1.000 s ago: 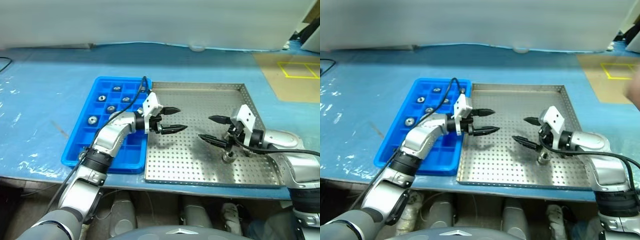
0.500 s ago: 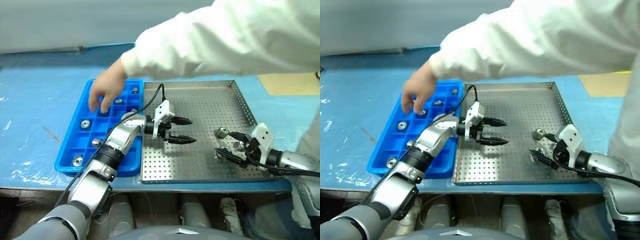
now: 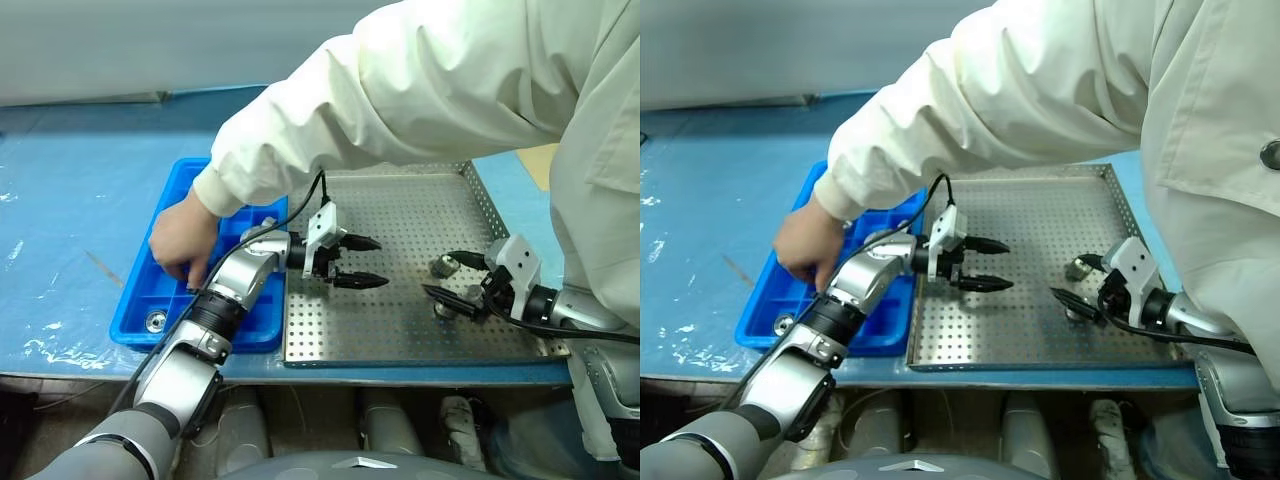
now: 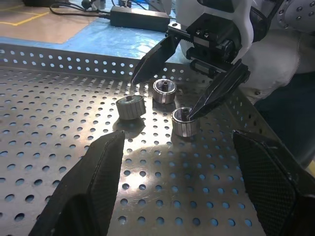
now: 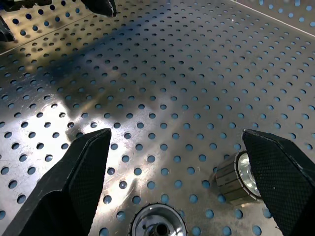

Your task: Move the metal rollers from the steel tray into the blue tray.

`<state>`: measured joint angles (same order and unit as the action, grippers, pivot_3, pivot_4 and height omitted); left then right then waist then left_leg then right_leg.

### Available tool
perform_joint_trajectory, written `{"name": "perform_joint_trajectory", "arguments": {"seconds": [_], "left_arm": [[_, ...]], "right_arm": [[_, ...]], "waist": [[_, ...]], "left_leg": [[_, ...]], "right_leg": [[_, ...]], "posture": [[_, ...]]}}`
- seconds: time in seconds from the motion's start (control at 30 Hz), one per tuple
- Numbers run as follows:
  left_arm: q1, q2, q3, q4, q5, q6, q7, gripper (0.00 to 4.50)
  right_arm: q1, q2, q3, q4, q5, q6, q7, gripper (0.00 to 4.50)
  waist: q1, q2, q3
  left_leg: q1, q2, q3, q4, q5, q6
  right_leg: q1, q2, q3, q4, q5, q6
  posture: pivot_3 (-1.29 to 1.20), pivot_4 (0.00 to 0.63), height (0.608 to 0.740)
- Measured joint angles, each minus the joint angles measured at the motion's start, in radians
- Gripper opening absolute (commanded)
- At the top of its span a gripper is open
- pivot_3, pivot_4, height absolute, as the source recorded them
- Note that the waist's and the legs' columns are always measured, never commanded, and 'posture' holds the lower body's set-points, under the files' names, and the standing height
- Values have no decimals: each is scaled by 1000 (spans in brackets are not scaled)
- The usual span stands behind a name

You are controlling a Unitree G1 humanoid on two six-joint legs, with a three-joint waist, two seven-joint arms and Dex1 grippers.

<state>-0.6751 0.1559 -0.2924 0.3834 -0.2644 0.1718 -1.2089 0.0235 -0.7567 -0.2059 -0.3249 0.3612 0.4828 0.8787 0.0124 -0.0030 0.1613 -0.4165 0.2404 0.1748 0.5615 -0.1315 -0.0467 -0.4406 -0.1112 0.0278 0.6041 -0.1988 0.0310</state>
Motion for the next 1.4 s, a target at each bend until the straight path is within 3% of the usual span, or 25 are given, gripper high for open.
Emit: {"name": "perform_joint_trajectory", "arguments": {"seconds": [0.97,1.4], "left_arm": [[86,77,47,-83,5,2,103,3655],[89,69,46,-93,11,0,120,3655]], "right_arm": [[-79,-23,70,40,-3,10,15,4500],[-110,-23,100,75,-7,3,19,4500]], "waist": [[4,0,0],[7,0,0]], "left_leg": [[0,0,0,-1,0,0],[0,0,0,-1,0,0]], "right_leg": [[0,0,0,-1,0,0],[0,0,0,-1,1,-1]], "posture": [[-227,150,740],[-259,150,740]]}}
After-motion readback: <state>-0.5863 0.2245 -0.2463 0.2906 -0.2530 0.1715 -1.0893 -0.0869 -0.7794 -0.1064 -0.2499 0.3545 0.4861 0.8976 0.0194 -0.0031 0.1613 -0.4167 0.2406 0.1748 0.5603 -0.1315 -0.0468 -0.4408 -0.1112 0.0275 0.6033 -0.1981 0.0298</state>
